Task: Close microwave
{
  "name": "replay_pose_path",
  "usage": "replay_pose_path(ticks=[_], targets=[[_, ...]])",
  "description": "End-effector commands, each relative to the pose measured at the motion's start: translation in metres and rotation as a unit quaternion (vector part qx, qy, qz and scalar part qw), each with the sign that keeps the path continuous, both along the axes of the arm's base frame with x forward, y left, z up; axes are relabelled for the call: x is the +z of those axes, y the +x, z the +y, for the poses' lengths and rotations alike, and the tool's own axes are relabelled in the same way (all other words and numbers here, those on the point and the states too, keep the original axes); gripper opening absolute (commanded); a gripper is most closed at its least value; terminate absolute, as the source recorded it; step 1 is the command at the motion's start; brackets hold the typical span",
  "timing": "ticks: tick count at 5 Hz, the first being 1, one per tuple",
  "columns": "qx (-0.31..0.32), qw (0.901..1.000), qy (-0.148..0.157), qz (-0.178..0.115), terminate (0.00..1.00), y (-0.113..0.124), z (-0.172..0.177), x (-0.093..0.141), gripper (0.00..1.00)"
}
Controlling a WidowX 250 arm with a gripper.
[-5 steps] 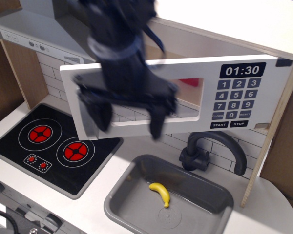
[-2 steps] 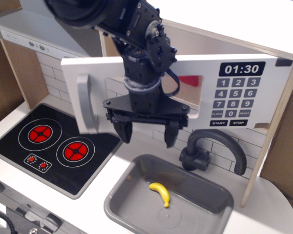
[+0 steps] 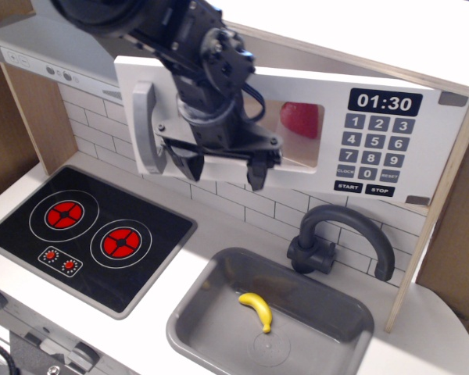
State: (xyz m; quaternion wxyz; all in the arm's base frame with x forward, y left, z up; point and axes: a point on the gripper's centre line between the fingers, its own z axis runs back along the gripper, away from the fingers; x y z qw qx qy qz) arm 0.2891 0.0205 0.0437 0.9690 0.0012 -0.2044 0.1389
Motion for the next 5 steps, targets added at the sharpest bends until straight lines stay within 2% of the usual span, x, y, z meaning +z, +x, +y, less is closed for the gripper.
replay_pose_path(ticks=[1,3,5], targets=[[-0.027,0.9964,0.013,-0.080,0.00,0.027,0.016,0.015,1.00],[-0.023,0.9952,0.018,-0.093,0.00,0.050,0.020,0.015,1.00],[-0.016,0.9951,0.014,-0.096,0.00,0.060,0.022,0.019,1.00]])
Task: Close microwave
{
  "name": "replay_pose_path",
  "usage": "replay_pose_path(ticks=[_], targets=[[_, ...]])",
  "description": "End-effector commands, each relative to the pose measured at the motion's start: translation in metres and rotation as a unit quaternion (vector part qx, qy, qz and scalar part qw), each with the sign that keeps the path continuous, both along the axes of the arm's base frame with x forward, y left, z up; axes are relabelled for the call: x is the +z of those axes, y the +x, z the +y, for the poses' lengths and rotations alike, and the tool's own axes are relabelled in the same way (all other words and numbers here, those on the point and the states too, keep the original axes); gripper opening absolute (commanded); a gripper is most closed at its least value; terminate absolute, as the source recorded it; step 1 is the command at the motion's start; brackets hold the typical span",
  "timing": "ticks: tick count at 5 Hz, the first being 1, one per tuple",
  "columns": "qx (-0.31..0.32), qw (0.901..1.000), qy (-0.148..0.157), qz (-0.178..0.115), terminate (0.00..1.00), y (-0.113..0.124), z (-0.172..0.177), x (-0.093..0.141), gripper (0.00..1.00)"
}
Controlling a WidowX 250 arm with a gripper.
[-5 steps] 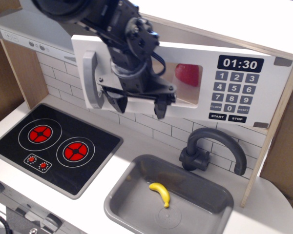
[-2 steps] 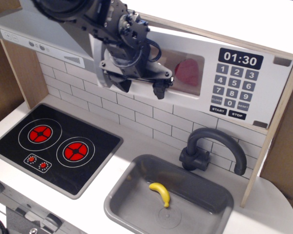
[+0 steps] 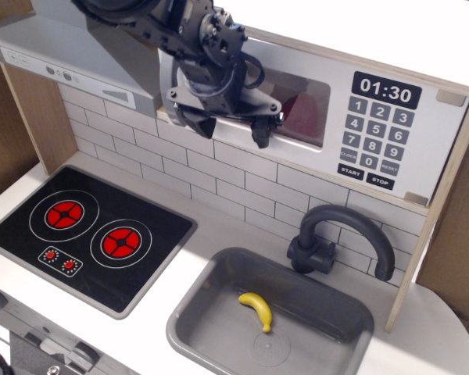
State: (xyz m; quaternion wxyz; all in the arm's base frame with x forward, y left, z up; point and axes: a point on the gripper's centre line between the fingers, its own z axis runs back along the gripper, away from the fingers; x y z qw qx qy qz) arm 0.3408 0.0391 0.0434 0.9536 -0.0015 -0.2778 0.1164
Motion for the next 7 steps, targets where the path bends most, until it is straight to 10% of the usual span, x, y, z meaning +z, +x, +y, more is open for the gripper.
replay_pose_path(ticks=[1,3,5,6,7], targets=[[0.003,0.9995,0.008,-0.032,0.00,0.016,0.005,0.015,1.00],[-0.002,0.9995,0.017,-0.027,0.00,-0.001,0.005,0.013,1.00],[0.001,0.9966,-0.029,0.077,0.00,-0.067,0.001,0.028,1.00],[0.001,0.9966,-0.029,0.077,0.00,-0.067,0.001,0.028,1.00],[0.001,0.9966,-0.029,0.077,1.00,-0.067,0.001,0.028,1.00]])
